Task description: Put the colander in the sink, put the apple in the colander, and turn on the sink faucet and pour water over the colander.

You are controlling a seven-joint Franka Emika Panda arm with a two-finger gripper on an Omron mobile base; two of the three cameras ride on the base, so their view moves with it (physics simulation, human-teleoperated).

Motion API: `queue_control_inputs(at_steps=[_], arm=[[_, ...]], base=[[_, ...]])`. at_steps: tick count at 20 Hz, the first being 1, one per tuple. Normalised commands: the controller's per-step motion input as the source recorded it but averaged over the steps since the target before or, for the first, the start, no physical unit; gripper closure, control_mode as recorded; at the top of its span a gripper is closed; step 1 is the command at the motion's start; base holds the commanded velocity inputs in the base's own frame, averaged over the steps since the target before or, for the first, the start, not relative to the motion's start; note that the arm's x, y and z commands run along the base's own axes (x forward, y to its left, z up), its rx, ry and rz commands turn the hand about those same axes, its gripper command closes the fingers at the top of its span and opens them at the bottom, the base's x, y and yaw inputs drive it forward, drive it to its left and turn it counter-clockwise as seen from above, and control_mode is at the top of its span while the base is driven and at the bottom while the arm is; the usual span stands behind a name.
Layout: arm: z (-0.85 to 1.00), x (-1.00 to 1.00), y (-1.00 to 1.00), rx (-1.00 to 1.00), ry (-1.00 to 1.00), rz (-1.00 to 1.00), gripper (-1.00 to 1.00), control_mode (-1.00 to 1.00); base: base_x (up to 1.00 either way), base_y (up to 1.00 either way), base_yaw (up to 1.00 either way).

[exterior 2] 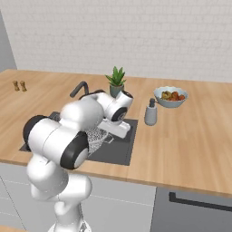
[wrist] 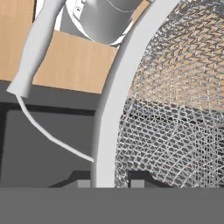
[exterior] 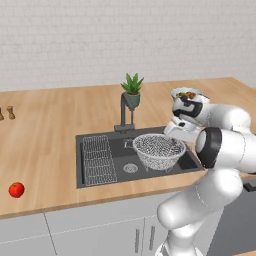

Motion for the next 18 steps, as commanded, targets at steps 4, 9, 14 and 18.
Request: queue_control_inputs(at_steps=[4, 9, 14, 18], arm=[[-0.21, 0.64, 0.07, 0.04, -0.01, 0.08, 1.00, -1.00], [-0.22, 0.70, 0.00, 0.07, 0.00, 0.01, 1.00, -1.00], [-0.44, 0.56, 0.28, 0.00, 0.00, 0.00, 1.00, -1.00], [-0.54, 0.19, 0.28, -0.04, -0.09, 0.02, 1.00, -1.00]], base=[[0.00, 0.00, 0.00], [0.00, 0.00, 0.00], [0.00, 0.00, 0.00], [0.00, 0.00, 0.00]])
